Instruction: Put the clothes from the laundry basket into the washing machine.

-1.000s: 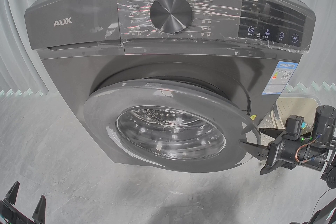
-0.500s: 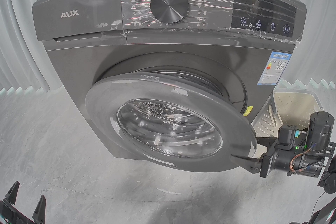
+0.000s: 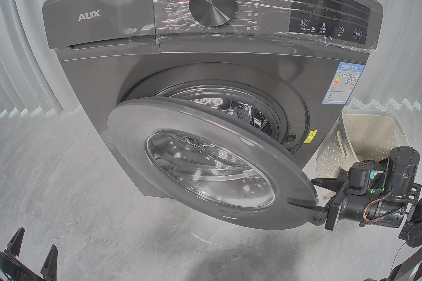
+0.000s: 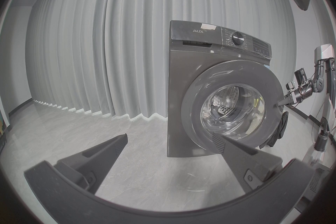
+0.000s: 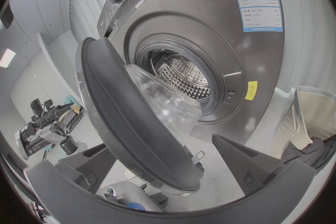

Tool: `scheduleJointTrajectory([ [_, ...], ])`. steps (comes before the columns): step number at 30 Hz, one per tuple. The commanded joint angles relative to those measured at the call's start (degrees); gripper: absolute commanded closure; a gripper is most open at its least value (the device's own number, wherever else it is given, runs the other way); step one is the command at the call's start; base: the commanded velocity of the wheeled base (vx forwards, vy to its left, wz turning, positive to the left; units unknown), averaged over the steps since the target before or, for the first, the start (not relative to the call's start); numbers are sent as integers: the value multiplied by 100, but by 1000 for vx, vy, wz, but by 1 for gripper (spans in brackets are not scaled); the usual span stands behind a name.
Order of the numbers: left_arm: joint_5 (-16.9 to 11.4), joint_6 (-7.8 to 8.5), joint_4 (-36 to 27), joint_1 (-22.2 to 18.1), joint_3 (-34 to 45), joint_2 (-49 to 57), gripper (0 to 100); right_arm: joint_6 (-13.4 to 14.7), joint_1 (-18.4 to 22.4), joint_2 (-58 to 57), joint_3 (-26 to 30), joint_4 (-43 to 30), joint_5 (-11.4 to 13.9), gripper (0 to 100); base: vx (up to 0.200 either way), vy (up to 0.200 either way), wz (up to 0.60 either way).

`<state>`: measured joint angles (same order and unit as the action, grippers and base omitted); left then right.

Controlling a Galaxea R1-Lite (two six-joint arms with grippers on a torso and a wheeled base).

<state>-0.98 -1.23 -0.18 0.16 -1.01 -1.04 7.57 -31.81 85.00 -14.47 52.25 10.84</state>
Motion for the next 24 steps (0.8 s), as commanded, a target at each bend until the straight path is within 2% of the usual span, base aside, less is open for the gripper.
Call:
scheduleJointTrajectory([
  [1,1,-9,1,-7,92,77,0,-10,-54,473,41,286,-3,0,0,0,0],
  [4,1,0,1,-7,101,77,0,-10,-238,746,102,690,-20,0,0,0,0],
  [12,1,0,1,2,101,77,0,25,-616,491,357,752,-29,0,0,0,0],
  [18,1,-9,1,-7,92,77,0,16,-528,95,480,743,-64,0,0,0,0],
  [21,1,-9,1,-7,101,77,0,8,-432,104,410,752,-214,0,-200,0,0],
  [24,1,-9,1,2,101,77,0,16,-432,183,304,743,-258,0,-200,0,0],
])
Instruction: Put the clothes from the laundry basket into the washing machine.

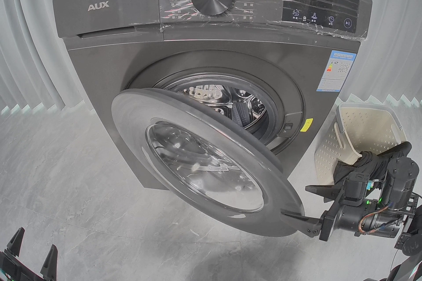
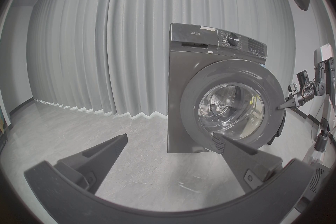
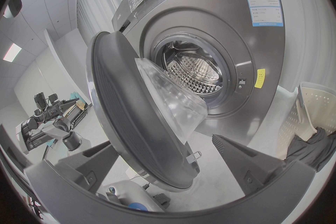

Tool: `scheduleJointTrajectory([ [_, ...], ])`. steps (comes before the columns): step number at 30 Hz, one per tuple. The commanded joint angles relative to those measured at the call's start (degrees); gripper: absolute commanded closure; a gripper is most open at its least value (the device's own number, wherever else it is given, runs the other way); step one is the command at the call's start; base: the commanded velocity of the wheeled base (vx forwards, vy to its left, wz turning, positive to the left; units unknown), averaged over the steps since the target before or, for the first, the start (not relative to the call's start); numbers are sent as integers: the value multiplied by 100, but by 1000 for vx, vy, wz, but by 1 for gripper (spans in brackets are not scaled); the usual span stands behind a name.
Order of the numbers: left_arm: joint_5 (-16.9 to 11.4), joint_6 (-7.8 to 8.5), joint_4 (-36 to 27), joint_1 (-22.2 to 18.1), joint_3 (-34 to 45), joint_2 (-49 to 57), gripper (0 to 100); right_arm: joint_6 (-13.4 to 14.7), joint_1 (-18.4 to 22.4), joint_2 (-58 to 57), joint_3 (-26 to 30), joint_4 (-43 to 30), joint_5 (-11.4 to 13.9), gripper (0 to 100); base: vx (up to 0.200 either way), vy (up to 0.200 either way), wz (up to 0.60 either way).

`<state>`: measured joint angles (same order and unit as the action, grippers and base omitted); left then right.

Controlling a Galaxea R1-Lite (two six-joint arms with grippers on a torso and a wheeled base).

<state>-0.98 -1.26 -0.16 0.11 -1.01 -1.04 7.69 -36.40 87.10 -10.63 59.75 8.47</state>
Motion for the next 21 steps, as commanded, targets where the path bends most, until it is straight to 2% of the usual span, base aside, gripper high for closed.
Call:
scheduleJointTrajectory([
  [1,1,3,-2,7,101,77,0,4,19,9,-115,-7,-21,0,-200,0,0],
  [6,1,3,-2,7,101,77,0,13,-60,369,-308,2,-21,0,-200,0,0],
  [16,1,3,-2,7,101,77,0,101,-464,483,-282,20,14,0,0,0,0],
  [21,1,3,-2,-2,101,77,0,189,-491,61,-44,81,40,0,0,0,0],
])
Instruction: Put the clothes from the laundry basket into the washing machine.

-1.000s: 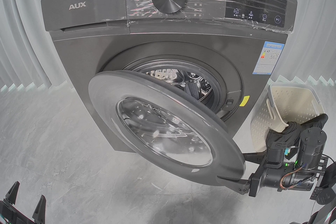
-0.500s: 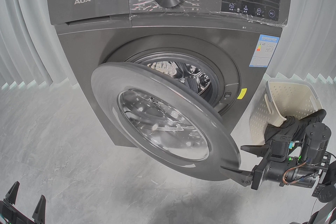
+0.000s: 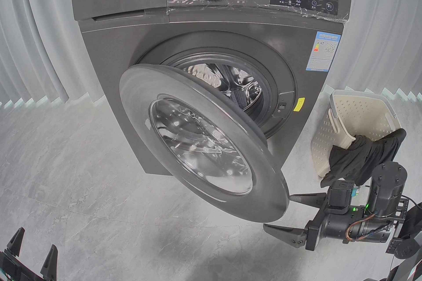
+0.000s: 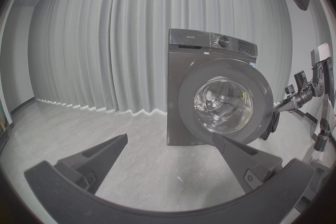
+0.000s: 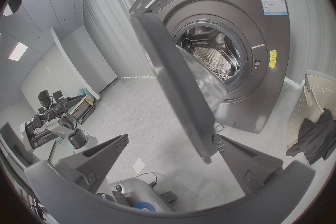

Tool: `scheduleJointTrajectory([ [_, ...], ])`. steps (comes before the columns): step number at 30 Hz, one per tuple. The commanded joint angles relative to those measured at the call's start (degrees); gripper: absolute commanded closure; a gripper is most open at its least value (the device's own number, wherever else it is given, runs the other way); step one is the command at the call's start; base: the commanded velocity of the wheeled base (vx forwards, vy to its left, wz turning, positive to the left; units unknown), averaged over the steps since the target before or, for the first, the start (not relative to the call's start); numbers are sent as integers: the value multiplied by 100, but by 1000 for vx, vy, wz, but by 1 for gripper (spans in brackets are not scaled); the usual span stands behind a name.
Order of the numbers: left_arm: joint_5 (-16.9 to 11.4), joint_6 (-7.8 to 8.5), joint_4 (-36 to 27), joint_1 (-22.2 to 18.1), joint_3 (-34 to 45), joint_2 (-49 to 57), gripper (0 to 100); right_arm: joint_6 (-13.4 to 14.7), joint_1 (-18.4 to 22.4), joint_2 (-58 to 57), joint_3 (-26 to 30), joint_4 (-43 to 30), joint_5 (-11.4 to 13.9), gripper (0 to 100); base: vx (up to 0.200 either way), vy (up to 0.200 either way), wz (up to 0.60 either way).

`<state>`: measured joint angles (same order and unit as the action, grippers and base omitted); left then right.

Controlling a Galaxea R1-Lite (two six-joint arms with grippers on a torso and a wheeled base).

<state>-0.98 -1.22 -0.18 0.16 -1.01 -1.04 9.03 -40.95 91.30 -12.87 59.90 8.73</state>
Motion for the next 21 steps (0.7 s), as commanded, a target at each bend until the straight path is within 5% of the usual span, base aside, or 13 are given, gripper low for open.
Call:
scheduleJointTrajectory([
  [1,1,-1,1,2,101,77,0,90,-27,-490,206,92,15,0,0,0,0],
  [7,1,-1,1,-7,101,77,0,310,140,-1430,92,21,6,0,0,0,0],
  [13,1,8,1,-7,101,77,0,327,1054,-1474,-163,-234,32,0,0,0,0],
  [21,1,-1,1,2,92,77,0,362,1071,90,-506,-23,-662,0,0,0,0],
])
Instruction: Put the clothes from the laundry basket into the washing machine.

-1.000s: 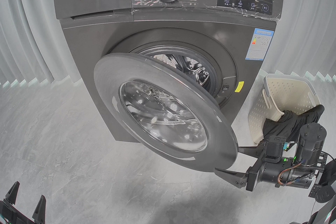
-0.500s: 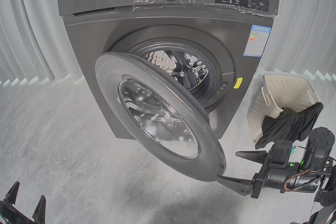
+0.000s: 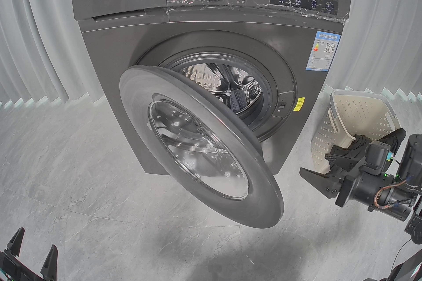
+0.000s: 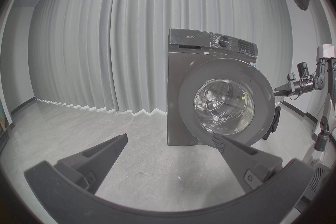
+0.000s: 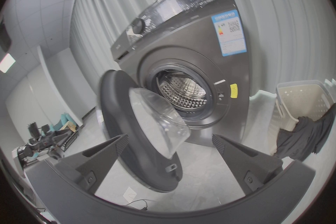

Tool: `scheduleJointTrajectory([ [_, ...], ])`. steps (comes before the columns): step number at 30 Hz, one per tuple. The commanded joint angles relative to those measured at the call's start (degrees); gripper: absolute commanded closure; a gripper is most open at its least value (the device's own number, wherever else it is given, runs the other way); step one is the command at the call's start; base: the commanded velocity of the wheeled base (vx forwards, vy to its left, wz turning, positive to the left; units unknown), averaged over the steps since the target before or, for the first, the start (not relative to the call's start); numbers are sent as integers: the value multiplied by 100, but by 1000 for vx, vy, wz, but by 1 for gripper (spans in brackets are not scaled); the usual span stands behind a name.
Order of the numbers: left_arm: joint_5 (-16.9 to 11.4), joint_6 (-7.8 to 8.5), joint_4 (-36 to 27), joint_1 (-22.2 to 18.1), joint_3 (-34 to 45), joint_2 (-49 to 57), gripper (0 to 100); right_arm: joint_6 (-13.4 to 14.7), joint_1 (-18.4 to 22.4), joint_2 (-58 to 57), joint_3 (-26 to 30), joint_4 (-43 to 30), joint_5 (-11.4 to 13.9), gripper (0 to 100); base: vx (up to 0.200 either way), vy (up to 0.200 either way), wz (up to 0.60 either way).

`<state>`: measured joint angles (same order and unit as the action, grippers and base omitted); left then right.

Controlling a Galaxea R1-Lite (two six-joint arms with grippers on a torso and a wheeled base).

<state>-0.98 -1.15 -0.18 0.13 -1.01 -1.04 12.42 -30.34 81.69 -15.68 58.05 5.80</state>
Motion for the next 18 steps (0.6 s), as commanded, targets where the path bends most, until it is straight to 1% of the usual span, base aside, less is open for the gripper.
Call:
scheduleJointTrajectory([
  [1,1,-8,1,-5,92,77,0,23,-24,1253,-225,251,-387,0,0,0,0],
  [6,1,-8,1,-5,101,77,0,6,-174,1921,-173,954,-448,0,0,0,0],
  [7,1,-8,1,-5,101,77,0,-3,-183,1956,-173,998,-448,0,0,0,0],
  [8,1,-8,1,-5,101,77,0,-29,-218,2105,-155,1235,-457,0,0,0,0],
  [10,1,-8,1,-5,101,77,0,-47,-297,2237,-155,1402,-466,0,0,0,0],
  [12,1,-8,1,4,101,77,0,-47,-350,2255,-146,1411,-475,0,0,0,0],
  [13,1,-8,1,-5,101,77,0,-47,-560,2255,-146,1411,-545,0,0,0,0],
  [14,1,-8,1,-5,101,77,0,-47,-666,2255,-129,1411,-589,0,0,0,0],
  [17,1,-8,1,-5,101,77,0,-21,-991,2229,-49,1437,-598,0,0,0,0],
  [18,1,-8,1,-5,101,77,0,-21,-1018,2229,-41,1446,-598,0,0,0,0],
])
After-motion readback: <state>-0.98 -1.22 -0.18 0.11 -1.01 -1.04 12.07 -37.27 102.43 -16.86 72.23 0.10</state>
